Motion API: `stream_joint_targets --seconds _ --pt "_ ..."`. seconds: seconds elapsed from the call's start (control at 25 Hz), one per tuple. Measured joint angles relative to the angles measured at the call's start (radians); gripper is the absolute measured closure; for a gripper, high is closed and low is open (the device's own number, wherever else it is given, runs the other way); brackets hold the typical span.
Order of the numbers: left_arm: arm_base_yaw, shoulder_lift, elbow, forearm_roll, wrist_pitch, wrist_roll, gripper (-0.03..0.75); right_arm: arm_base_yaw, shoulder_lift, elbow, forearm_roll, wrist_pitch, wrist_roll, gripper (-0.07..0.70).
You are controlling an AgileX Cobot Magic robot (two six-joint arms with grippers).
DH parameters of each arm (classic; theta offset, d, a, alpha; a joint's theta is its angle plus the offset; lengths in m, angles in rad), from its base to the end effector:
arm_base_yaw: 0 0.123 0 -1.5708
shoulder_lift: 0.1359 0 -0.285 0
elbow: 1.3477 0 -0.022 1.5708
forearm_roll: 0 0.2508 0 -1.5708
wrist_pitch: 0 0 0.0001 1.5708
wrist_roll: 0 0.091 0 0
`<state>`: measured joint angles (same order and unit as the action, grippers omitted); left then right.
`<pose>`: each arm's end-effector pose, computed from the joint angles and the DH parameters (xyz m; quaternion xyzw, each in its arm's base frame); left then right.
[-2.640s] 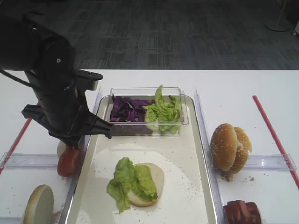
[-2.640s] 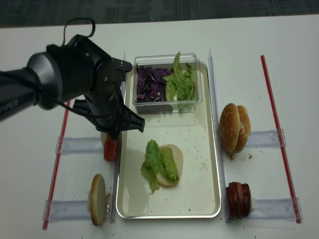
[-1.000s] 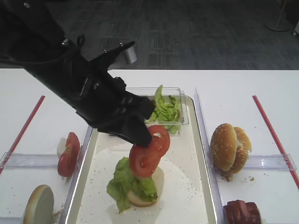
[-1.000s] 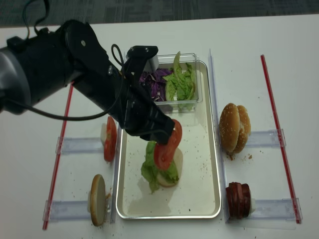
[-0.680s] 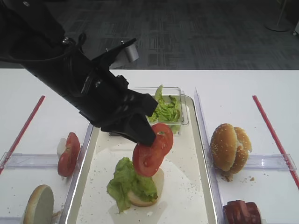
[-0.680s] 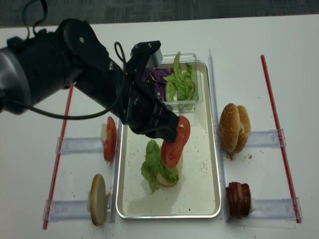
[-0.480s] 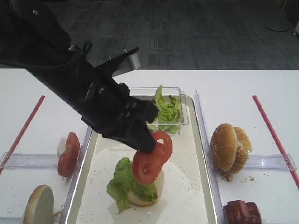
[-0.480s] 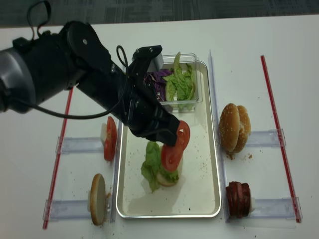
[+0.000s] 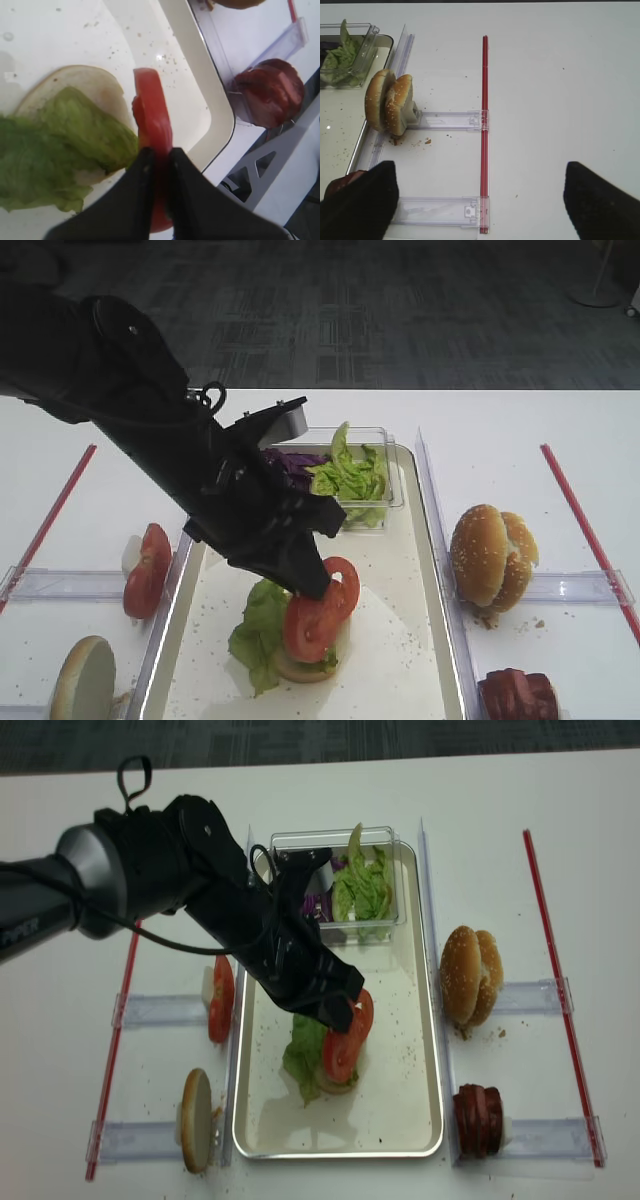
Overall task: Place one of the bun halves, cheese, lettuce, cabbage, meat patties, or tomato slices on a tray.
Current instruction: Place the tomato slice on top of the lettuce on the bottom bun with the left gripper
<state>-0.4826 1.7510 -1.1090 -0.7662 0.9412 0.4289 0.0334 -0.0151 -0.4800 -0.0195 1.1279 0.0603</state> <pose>0.2694 -0.1988 0.2072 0.2206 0.9241 -0.3110 0.0263 -0.0078 -0.0019 0.2663 0.0124 0.8713 0.0132 0.4903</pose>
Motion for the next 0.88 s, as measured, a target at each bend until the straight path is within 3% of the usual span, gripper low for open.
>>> stream_joint_targets --seconds 0.88 --pt "0.000 0.071 0.000 -0.004 -0.039 0.000 0.661 0.000 0.000 0.000 0.000 0.000 0.000 -0.048"
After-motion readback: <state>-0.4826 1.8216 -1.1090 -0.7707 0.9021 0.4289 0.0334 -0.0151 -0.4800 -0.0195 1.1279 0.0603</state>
